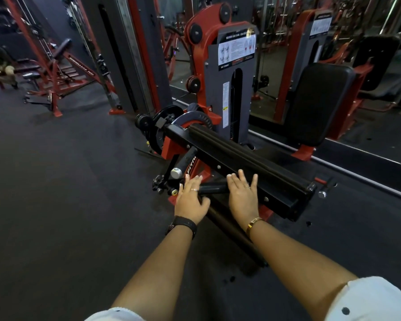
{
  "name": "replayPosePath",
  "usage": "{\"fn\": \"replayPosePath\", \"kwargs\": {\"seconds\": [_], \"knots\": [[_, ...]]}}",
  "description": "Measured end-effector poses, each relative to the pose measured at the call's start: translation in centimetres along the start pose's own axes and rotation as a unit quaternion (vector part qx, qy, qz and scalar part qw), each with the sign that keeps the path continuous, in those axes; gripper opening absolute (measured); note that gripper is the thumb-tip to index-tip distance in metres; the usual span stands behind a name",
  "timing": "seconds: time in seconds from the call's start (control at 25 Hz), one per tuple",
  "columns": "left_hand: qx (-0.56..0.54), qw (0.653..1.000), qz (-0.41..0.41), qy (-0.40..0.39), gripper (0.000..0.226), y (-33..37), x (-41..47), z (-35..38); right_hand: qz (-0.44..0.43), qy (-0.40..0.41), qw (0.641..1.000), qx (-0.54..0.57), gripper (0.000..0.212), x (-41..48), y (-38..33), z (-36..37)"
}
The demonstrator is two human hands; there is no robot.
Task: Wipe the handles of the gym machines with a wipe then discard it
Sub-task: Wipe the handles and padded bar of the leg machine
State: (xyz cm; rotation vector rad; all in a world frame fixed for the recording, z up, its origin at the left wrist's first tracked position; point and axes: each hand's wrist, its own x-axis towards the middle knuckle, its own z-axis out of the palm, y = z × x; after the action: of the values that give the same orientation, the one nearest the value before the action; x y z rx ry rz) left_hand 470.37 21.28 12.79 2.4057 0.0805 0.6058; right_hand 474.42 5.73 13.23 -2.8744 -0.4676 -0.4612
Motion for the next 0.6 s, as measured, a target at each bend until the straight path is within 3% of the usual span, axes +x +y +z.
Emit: {"fn": "replayPosePath", "kwargs": {"seconds": [0.04,0.08,0.12,0.16,0.24,0.32,0.44,0.52,0.6], "knots": [[-0.145,0.985,-0.09,0.025,0.051,0.9,0.4,0.0,-0.006,-0.005,0.999,0.033,0.056,0.5,-1.3,-0.1],[-0.299,0.934,-0.186,0.063,0.045,1.7,1.0,-0.1,-0.01,-0.011,0.997,0.072,0.056,0.9,-2.7,-0.2],[-0.429,0.857,-0.266,0.102,0.04,2.4,1.6,-0.2,-0.014,-0.015,0.993,0.118,0.056,1.2,-4.1,-0.4],[-0.508,0.786,-0.325,0.135,0.038,2.8,2.2,-0.5,-0.02,-0.02,0.986,0.167,0.056,1.2,-5.5,-0.7],[-0.585,0.696,-0.386,0.157,0.039,2.5,2.9,-1.0,-0.044,-0.021,0.964,0.261,0.054,0.7,-7.8,-1.2],[-0.613,0.669,-0.395,0.144,0.046,2.3,2.9,-1.6,-0.032,0.012,0.938,0.345,0.051,0.4,-8.9,-1.6],[-0.624,0.668,-0.389,0.115,0.054,1.9,2.7,-1.9,0.07,0.056,0.905,0.415,0.051,1.8,-8.3,-2.3],[-0.63,0.66,-0.394,0.11,0.058,1.6,2.9,-2.0,0.054,0.041,0.921,0.383,0.048,2.2,-7.7,-2.1],[-0.633,0.654,-0.4,0.107,0.06,1.3,3.1,-2.0,-0.047,0.002,0.952,0.302,0.039,1.6,-7.6,-1.5]]}}
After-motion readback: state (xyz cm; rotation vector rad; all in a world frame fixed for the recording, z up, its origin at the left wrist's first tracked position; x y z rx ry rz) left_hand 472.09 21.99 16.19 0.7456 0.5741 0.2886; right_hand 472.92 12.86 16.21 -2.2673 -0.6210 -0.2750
